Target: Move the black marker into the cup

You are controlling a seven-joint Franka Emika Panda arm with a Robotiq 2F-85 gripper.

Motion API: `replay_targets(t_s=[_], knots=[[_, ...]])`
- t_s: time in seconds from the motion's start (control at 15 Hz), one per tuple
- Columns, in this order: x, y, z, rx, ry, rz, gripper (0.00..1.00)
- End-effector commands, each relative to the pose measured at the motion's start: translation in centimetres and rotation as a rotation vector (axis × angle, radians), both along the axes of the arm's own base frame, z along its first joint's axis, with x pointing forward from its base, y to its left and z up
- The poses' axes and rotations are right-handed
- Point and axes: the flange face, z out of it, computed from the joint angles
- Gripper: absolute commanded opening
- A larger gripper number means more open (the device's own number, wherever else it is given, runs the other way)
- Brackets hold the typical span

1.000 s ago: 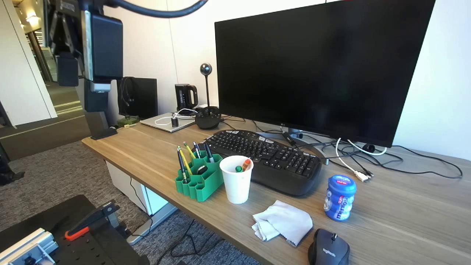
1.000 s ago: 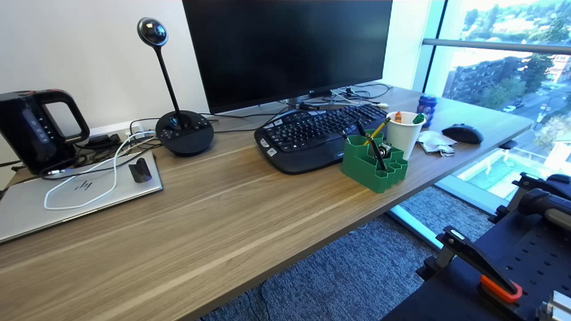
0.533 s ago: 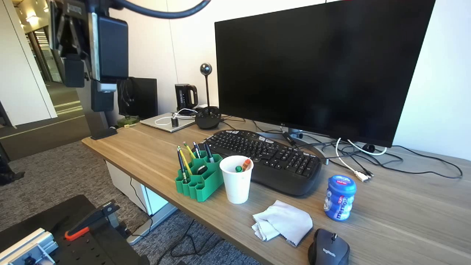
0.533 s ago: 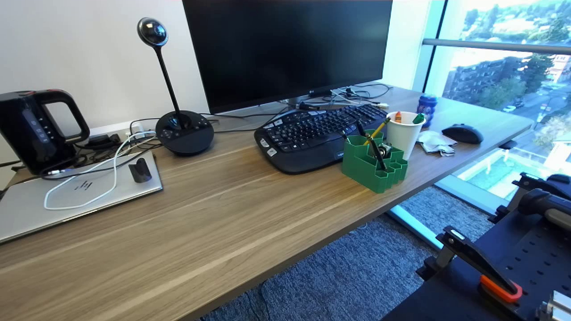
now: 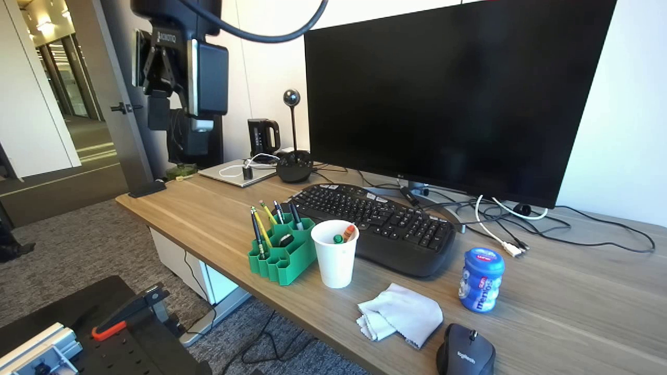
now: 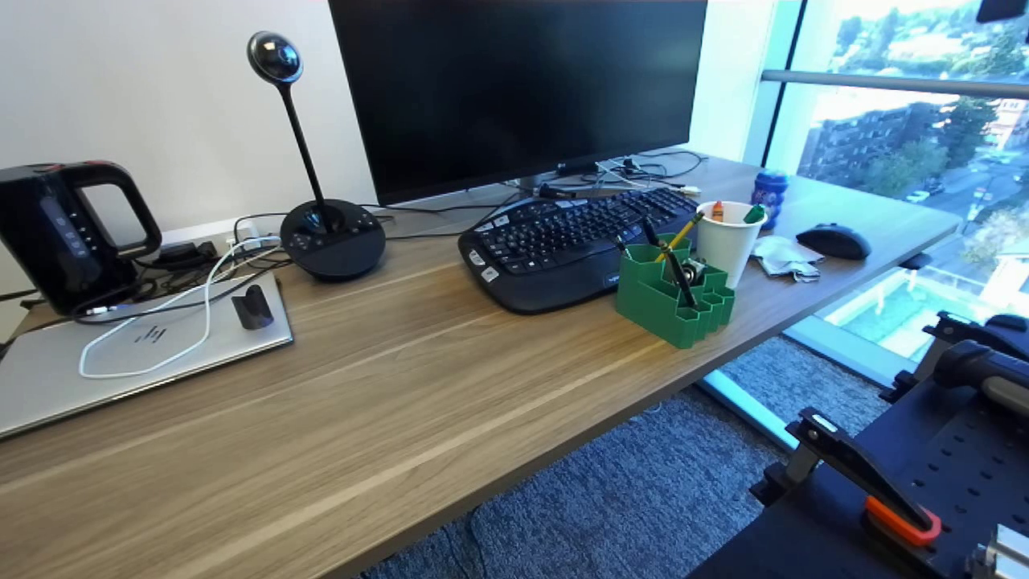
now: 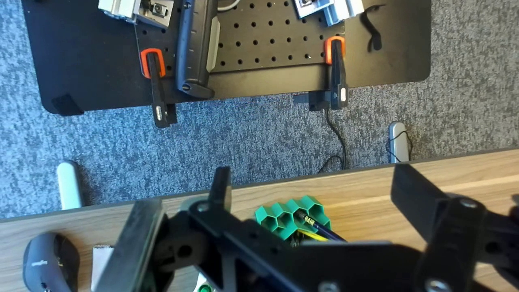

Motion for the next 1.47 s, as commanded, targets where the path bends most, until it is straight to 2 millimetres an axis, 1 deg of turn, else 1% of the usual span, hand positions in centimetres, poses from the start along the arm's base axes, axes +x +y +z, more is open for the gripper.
replay_targets(t_s=[0.0, 0.13, 0.27, 0.33, 1.27, 1.4], knots=[[2.7, 0.8, -0.4, 0.009, 0.02, -0.003, 1.0], [3.0, 0.6, -0.6, 0.005, 0.019, 0.008, 1.0], [2.5, 0.3, -0.2, 0.026, 0.022, 0.019, 1.0], [2.5, 0.5, -1.1, -0.008, 0.028, 0.014, 1.0], [2.5, 0.4, -0.9, -0.006, 0.025, 0.017, 1.0], [2.7, 0.7, -1.3, -0.023, 0.032, 0.027, 1.0]])
